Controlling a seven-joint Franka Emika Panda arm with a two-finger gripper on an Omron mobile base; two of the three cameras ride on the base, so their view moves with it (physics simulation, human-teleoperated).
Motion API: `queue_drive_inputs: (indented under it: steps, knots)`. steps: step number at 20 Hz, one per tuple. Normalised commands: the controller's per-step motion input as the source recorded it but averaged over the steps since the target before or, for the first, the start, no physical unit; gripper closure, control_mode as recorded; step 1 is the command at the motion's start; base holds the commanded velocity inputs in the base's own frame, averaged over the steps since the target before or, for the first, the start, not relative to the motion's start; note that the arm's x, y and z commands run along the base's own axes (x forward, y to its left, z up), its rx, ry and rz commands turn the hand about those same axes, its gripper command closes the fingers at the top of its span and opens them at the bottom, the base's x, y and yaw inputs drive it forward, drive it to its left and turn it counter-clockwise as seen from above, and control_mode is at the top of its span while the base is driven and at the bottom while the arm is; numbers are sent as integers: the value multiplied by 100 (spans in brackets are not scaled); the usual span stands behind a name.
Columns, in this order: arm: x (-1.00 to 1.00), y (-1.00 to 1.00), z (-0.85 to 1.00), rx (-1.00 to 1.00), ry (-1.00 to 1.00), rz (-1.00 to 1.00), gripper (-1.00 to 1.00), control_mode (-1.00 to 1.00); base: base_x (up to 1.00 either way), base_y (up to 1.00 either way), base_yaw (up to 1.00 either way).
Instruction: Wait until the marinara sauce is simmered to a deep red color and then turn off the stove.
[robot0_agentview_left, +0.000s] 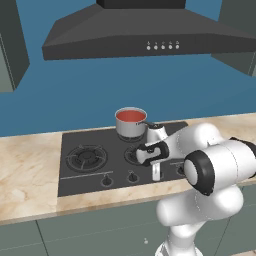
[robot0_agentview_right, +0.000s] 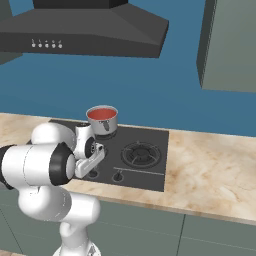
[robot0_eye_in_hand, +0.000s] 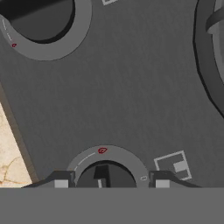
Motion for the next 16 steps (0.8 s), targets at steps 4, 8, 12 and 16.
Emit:
queue_drive_inputs:
  steps: [4,8,12,16]
  knots:
    - [0,0,0,0,0,0,100,-100,0,0,0]
    - [0,0,0,0,0,0,100,-100,0,0,0]
    - [0,0,-1,4,-1,-7,100,-100,0,0,0]
    - [-10,0,-9,13,-8,-28,100,-100,0,0,0]
